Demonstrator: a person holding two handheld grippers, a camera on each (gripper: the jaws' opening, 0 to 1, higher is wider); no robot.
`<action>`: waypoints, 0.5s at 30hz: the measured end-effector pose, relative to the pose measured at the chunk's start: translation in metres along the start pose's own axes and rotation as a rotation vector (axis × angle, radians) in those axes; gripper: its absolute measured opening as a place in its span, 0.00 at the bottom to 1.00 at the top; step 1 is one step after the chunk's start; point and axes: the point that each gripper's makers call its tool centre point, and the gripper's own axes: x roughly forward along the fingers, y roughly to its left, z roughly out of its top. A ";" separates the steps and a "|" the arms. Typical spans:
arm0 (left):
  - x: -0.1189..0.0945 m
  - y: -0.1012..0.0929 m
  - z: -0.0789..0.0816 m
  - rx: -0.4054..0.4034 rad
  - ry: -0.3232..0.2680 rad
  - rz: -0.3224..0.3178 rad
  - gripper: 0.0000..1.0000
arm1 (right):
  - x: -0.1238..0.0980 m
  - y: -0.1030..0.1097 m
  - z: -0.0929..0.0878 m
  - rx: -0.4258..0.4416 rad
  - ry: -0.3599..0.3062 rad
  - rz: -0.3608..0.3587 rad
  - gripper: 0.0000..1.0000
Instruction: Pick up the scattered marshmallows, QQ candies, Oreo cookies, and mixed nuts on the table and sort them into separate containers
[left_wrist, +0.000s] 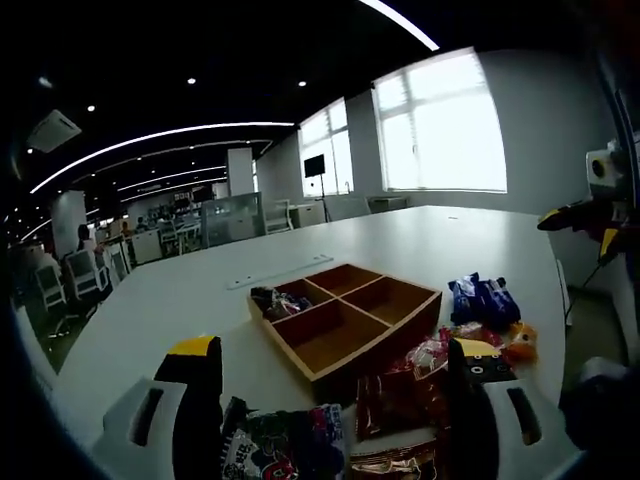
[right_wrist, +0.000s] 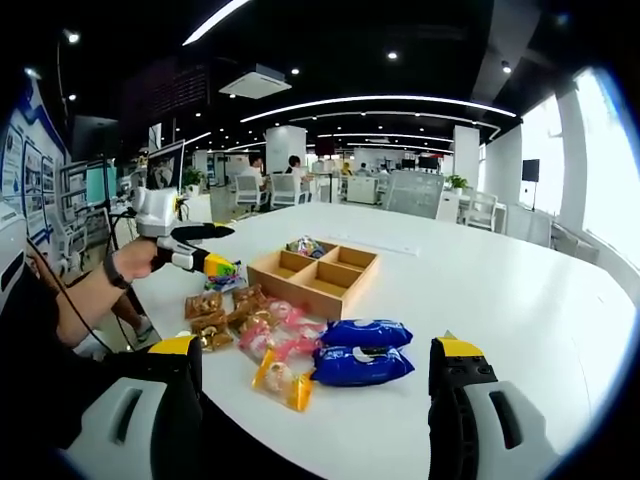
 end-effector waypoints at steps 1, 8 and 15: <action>-0.001 0.001 0.000 -0.002 0.001 0.001 0.97 | 0.000 0.000 0.000 0.000 -0.001 0.000 0.90; -0.014 0.001 0.004 -0.008 -0.008 0.004 0.97 | -0.001 0.002 0.004 -0.006 -0.006 0.002 0.90; -0.022 -0.013 0.005 0.006 -0.006 -0.022 0.97 | -0.002 0.000 0.002 0.001 -0.005 -0.002 0.90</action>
